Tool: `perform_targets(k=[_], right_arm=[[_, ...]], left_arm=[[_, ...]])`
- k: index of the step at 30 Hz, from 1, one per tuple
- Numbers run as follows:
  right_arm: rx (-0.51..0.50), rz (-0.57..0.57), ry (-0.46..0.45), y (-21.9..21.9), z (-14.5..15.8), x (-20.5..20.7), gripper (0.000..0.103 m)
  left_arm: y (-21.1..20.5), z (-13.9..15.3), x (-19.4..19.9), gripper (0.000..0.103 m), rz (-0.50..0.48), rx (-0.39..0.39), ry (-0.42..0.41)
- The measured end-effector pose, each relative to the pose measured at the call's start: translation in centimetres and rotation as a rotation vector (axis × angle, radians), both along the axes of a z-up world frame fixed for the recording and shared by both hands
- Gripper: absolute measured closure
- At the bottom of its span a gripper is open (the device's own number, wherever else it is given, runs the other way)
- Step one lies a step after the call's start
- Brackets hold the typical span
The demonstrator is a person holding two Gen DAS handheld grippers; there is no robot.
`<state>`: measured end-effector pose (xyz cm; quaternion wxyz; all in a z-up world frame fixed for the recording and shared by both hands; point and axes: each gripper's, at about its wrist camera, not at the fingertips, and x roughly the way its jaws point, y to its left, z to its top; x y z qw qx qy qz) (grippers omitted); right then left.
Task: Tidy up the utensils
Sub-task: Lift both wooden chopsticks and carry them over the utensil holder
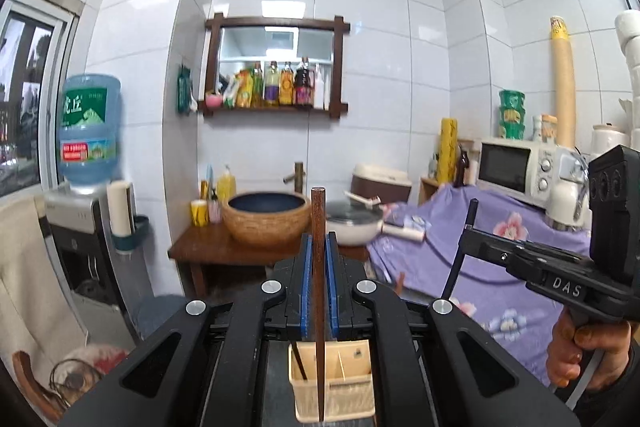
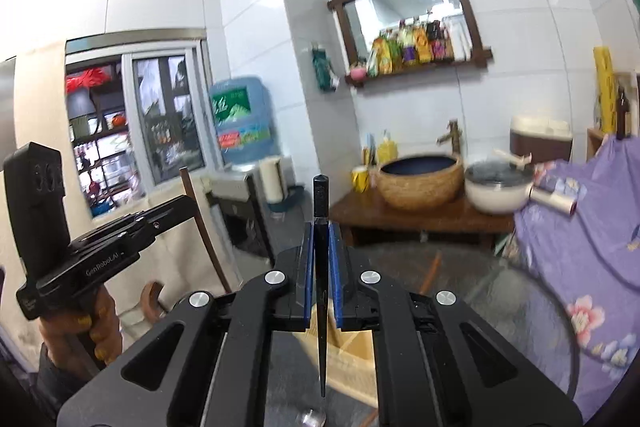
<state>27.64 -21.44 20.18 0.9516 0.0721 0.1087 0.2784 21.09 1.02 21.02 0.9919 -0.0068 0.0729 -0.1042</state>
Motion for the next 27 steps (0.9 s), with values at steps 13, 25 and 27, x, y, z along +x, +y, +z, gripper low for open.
perform_targets(k=[13,25,27], right_arm=[[-0.026,-0.134,0.043,1.4,-5.5,5.5,0.095],[-0.034,-0.148,0.17,1.5,-11.4,7.1,0.095],[-0.037,-0.155,0.177,1.5,-11.6,7.2,0.095]], left_arm=[[-0.8,-5.5,7.1,0.096,0.063,-0.025,0.06],[0.1,-11.9,9.2,0.096,0.082,-0.045,0.208],[0.4,-12.3,9.4,0.096,0.086,-0.05,0.226]])
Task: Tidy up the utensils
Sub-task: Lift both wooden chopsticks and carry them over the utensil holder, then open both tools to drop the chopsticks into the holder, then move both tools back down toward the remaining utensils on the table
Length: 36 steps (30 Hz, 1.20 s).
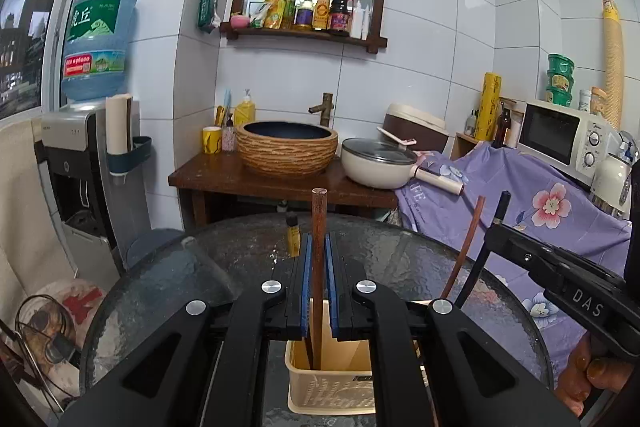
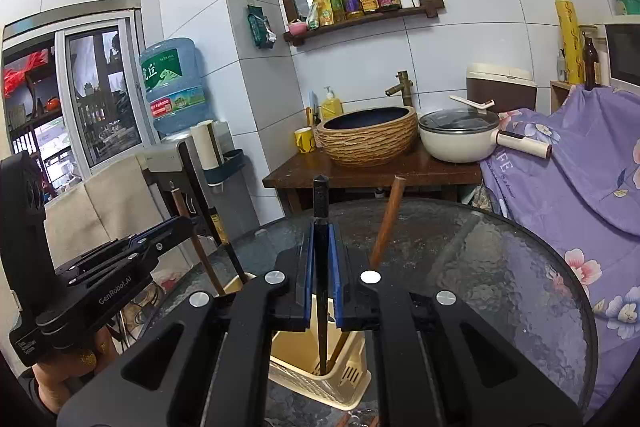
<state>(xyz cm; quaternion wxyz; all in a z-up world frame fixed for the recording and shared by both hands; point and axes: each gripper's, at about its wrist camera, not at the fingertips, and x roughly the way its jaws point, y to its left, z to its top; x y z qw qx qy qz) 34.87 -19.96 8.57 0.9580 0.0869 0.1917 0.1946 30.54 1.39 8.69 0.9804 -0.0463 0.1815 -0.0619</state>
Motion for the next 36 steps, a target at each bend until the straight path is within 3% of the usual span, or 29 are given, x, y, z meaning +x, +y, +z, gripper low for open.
perform_targets(k=[9,11,12,14,15,16,19,24,32,36], right_arm=[[-0.022,-0.018,-0.008,0.0,-0.6,-0.3,0.095],[-0.038,-0.017,-0.013,0.1,-0.4,-0.4,0.094],[-0.058,-0.023,-0.022,0.3,-0.4,-0.6,0.092],[-0.086,-0.04,-0.049,0.3,-0.3,-1.0,0.075],[-0.081,-0.044,-0.067,0.2,-0.2,-1.4,0.052],[-0.072,-0.046,-0.083,0.0,0.0,-1.7,0.045],[-0.091,-0.053,-0.106,-0.3,0.1,-2.7,0.045],[-0.11,-0.068,-0.079,-1.0,-0.7,-4.6,0.042],[-0.14,-0.02,0.109,-2.2,-5.5,-7.0,0.04],[-0.193,-0.027,0.213,-2.2,-9.4,-8.3,0.04]], left_arm=[[0.2,-1.3,0.1,0.096,-0.002,-0.003,0.033],[0.3,-1.2,0.0,0.09,-0.006,-0.02,0.032],[0.4,-1.1,-0.2,0.081,-0.009,-0.027,0.027],[0.4,-0.9,-0.7,0.062,-0.005,-0.028,0.004],[0.4,-0.7,-1.2,0.051,-0.003,-0.033,-0.018],[0.6,-0.5,-1.8,0.044,-0.004,-0.042,-0.037],[0.8,-0.4,-2.9,0.025,-0.005,-0.057,-0.056],[1.9,-0.9,-4.7,0.008,-0.003,-0.081,-0.002],[1.7,-5.9,-7.1,0.007,-0.017,0.116,0.167],[2.3,-8.9,-8.2,0.007,-0.023,0.115,0.24]])
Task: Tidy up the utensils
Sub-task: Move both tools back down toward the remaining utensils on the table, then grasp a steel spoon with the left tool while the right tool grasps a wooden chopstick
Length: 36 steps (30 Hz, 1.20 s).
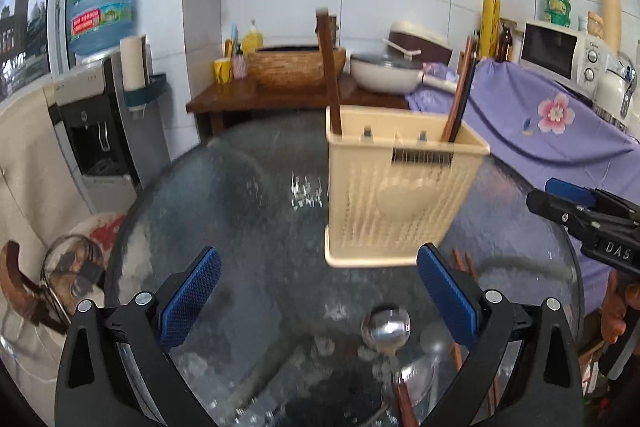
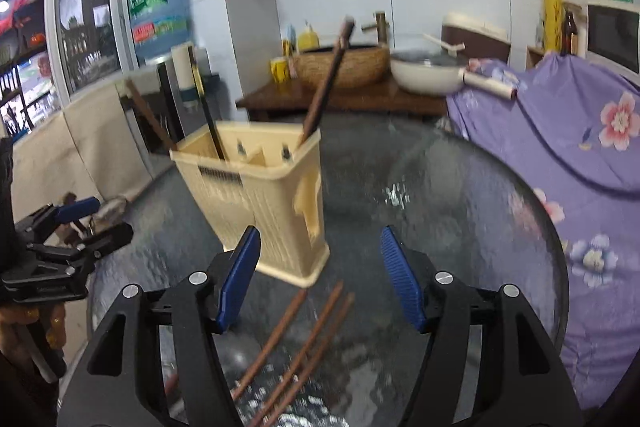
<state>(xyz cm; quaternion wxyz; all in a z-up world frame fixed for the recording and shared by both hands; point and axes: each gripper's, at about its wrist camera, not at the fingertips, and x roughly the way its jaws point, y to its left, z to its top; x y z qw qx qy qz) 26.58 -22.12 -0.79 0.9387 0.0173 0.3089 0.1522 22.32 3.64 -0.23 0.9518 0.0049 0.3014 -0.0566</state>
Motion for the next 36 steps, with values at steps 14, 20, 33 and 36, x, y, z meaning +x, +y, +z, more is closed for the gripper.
perform_targets(k=[14,20,33,36], right_arm=[[-0.07,-0.022,0.24,1.6,-8.6,-1.5,0.064],[-0.097,-0.031,0.26,2.5,-9.3,-1.5,0.067],[-0.139,-0.023,0.283,1.9,-9.8,-0.7,0.078],[-0.132,-0.028,0.282,1.8,-9.8,0.0,0.079]], left_arm=[[0.3,-5.0,-2.7,0.012,0.013,-0.028,0.114],[-0.2,-6.0,-2.8,0.012,0.015,-0.009,0.138],[-1.7,-6.5,-2.3,0.012,-0.011,0.027,0.16],[-2.3,-6.6,-2.0,0.012,-0.025,0.036,0.168]])
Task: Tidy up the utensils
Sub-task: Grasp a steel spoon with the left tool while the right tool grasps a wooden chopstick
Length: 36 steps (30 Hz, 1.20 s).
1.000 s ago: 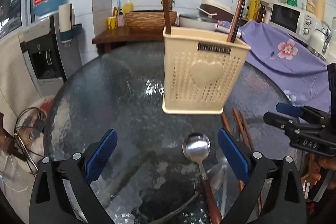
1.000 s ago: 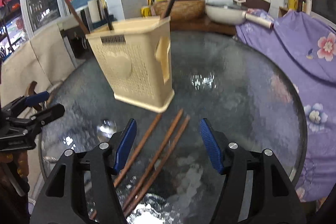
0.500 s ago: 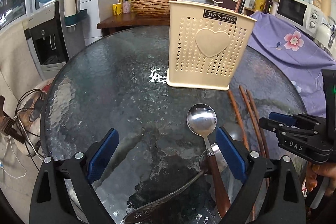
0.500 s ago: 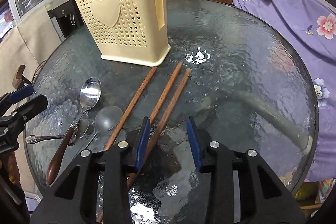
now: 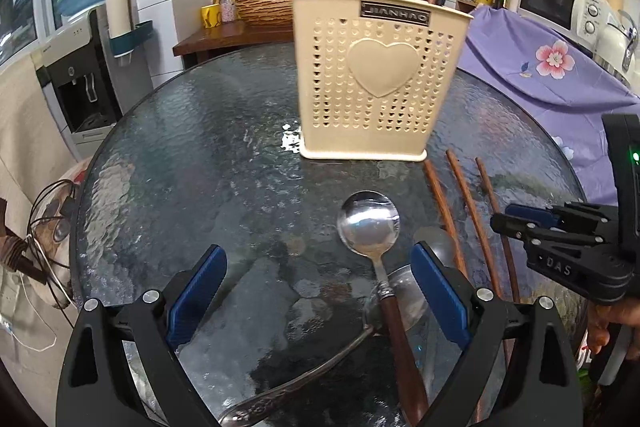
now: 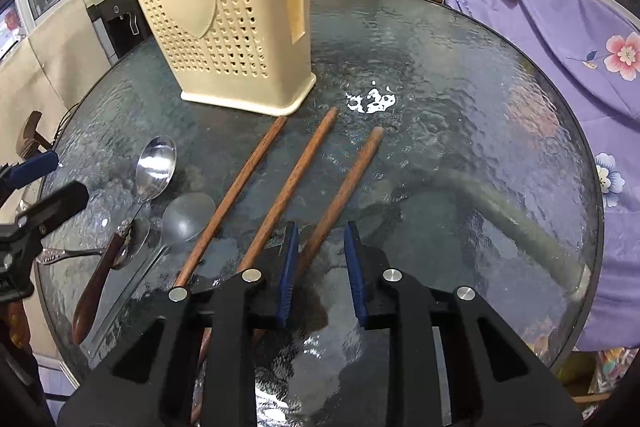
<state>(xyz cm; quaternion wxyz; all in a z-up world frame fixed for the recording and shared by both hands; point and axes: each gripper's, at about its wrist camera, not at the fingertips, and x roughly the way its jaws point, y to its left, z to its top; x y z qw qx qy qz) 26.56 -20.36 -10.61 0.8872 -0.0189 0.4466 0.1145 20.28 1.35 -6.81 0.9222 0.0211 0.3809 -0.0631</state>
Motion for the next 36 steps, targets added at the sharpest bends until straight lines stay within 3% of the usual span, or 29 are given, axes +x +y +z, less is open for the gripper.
perform_targets(k=[7,18,24,30,36], right_arm=[[0.037,0.017,0.019,0.3,0.1,2.1,0.088],[0.069,0.028,0.041,0.2,0.3,4.5,0.089],[0.069,0.035,0.032,0.0,0.2,4.7,0.089],[0.06,0.041,0.031,0.3,0.2,4.4,0.089],[0.046,0.027,0.035,0.7,0.3,4.8,0.089]], left_arm=[[-2.2,-0.8,1.5,0.015,-0.027,0.047,0.038],[-3.8,-1.8,3.8,0.023,-0.009,0.092,0.085],[-4.1,-2.2,5.2,0.029,0.004,0.061,0.127],[-4.7,-3.1,5.8,0.044,0.002,0.04,0.176],[-4.9,-3.2,5.7,0.057,0.013,0.044,0.166]])
